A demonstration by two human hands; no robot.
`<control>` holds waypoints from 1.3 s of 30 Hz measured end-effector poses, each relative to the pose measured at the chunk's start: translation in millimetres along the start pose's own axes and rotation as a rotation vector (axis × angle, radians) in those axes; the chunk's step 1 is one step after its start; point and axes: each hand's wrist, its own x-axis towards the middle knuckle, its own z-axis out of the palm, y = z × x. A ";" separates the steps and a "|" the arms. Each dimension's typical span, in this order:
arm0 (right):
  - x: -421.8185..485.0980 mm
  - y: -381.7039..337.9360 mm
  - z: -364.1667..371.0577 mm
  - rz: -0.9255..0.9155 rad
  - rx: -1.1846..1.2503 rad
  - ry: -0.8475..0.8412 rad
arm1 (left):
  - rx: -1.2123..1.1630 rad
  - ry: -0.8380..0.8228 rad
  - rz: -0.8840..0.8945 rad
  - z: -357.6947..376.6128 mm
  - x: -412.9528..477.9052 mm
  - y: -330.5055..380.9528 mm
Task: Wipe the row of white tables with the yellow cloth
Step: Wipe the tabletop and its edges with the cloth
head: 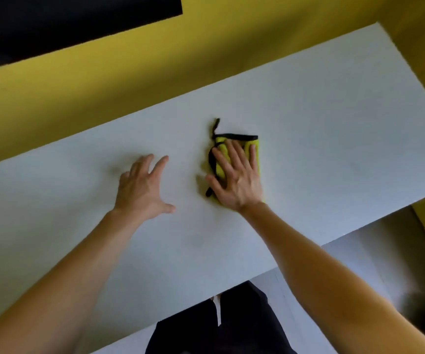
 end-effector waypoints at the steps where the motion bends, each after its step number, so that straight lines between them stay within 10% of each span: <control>1: -17.1 -30.5 8.9 -0.128 0.023 -0.071 | 0.013 0.000 -0.077 -2.1 4.7 -11.4; 6: -20.1 -52.5 22.6 -0.686 -0.008 -0.299 | 0.086 -0.100 -0.150 3.6 19.6 -46.3; 15: 118.9 46.7 -2.6 0.271 -0.025 -0.019 | 0.077 -0.079 -0.124 13.6 21.8 -53.0; 20: 48.6 -92.6 29.4 -0.331 0.011 -0.210 | 0.065 -0.070 -0.129 11.7 20.3 -54.9; 24: 68.7 -48.8 20.5 -0.616 -0.033 -0.230 | 0.063 -0.090 -0.122 10.3 20.3 -53.9; 31: 145.3 38.0 3.7 0.295 0.002 0.037 | 0.017 -0.096 -0.132 17.4 20.8 -53.4; 35: 97.0 -100.4 37.7 -0.281 0.069 -0.114 | -0.022 -0.088 -0.139 15.2 21.2 -51.1; 39: 110.3 -66.1 26.7 -0.578 0.039 -0.149 | -0.046 0.237 -0.121 20.8 28.5 -54.1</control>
